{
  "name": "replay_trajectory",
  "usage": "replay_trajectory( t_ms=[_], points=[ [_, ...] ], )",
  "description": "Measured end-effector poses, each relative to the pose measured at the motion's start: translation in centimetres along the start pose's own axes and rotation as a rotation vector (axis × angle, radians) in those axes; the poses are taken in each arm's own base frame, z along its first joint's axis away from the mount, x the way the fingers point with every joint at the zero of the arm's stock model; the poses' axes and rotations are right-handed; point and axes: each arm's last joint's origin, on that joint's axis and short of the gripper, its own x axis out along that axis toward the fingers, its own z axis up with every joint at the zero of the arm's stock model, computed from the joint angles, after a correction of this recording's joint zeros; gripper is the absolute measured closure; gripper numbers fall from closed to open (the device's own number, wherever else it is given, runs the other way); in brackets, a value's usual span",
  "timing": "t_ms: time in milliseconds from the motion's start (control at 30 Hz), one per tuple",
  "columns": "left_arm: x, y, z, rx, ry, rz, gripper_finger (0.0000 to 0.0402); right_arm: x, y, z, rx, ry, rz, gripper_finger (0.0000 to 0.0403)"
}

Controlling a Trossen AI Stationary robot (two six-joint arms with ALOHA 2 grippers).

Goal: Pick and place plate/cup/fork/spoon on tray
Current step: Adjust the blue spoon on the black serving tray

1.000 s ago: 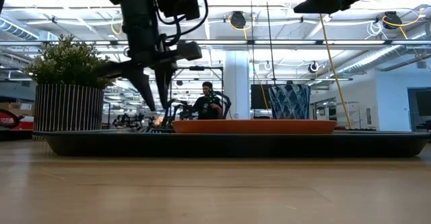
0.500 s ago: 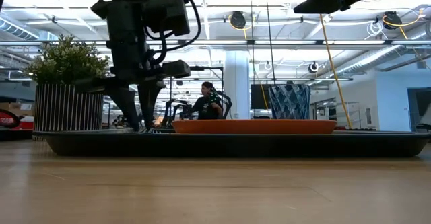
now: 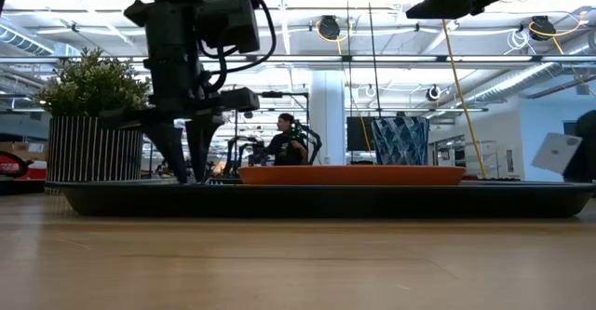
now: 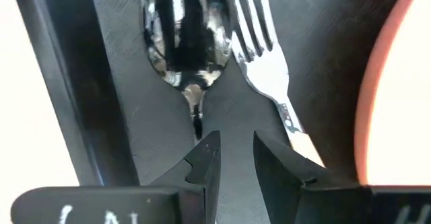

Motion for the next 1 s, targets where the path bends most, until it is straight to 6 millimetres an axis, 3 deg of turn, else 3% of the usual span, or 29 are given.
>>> replay_trajectory(
  t_ms=[733,1000],
  points=[
    [0.28,0.48,0.0,0.018,-0.018,0.029,0.0311,0.0,0.01,0.0,0.0,0.0,0.0,0.0289],
    [0.27,-0.19,-0.08,0.037,-0.035,-0.039,0.0311,0.0,0.0,0.0,0.0,0.0,0.0,0.0289]
  ],
)
